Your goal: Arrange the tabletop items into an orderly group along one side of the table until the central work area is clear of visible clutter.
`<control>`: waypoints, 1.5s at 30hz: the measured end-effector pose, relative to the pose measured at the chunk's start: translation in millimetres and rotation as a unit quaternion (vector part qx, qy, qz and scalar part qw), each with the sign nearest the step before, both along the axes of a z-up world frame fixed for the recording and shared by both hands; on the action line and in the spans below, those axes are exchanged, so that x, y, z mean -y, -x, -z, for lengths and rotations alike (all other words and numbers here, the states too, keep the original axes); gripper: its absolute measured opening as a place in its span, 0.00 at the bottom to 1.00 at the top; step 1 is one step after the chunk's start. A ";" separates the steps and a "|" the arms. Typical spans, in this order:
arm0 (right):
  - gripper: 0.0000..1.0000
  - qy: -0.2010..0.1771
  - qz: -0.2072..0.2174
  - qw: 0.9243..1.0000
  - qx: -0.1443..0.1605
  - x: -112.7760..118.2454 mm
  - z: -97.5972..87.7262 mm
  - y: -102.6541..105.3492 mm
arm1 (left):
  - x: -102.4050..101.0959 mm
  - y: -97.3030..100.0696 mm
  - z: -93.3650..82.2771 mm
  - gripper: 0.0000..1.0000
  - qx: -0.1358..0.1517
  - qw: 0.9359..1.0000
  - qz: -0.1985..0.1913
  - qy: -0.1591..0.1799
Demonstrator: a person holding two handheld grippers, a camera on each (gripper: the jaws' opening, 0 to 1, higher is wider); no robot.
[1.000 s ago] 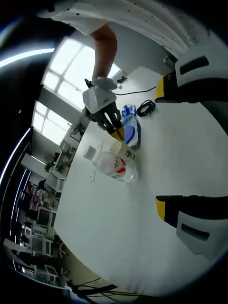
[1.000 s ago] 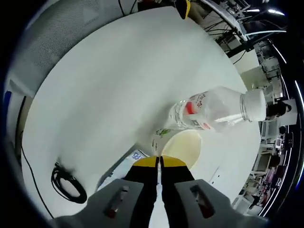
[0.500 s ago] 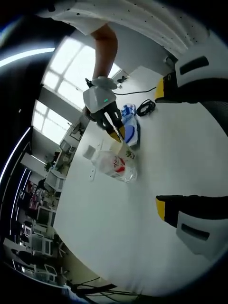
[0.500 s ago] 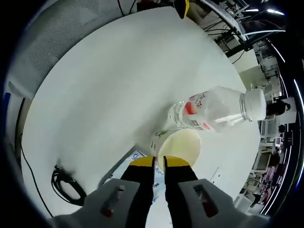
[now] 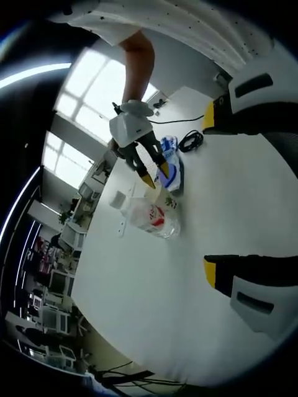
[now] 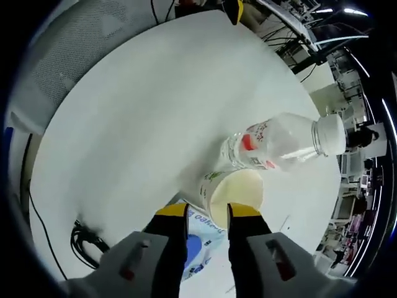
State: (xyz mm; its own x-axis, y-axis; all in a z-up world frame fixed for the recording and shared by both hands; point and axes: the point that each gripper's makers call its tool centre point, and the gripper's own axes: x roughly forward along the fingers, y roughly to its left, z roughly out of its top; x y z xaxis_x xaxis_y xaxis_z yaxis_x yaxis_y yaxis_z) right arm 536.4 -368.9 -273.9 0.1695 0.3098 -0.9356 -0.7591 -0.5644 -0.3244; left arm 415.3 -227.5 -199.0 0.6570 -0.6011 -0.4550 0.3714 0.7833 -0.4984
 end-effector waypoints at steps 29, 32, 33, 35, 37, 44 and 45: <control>0.57 -0.076 0.124 0.989 -0.028 10.3 -17.5 13.0 | 17.5 1.2 -16.5 0.85 0.024 0.999 0.040 -0.025; 0.61 -0.088 0.144 0.985 -0.034 12.3 -20.0 14.2 | 21.8 0.8 -16.5 0.87 0.027 0.998 0.052 -0.033; 0.61 -0.090 0.148 0.984 -0.035 14.0 -21.0 15.0 | 22.7 0.6 -16.8 0.87 0.027 0.998 0.054 -0.033; 0.62 -0.093 0.156 0.983 -0.035 16.8 -22.4 15.6 | 24.9 -0.1 -18.2 0.87 0.029 0.997 0.058 -0.033; 0.63 -0.102 0.170 0.979 -0.039 19.7 -24.7 16.7 | 26.8 -0.2 -19.6 0.88 0.030 0.997 0.062 -0.035; 0.66 -0.130 0.215 0.967 -0.048 34.2 -35.6 20.4 | 33.8 -0.2 -23.4 0.89 0.035 0.995 0.078 -0.043; 0.67 -0.134 0.219 0.965 -0.048 36.0 -37.1 20.6 | 34.7 -0.1 -23.7 0.89 0.036 0.995 0.080 -0.044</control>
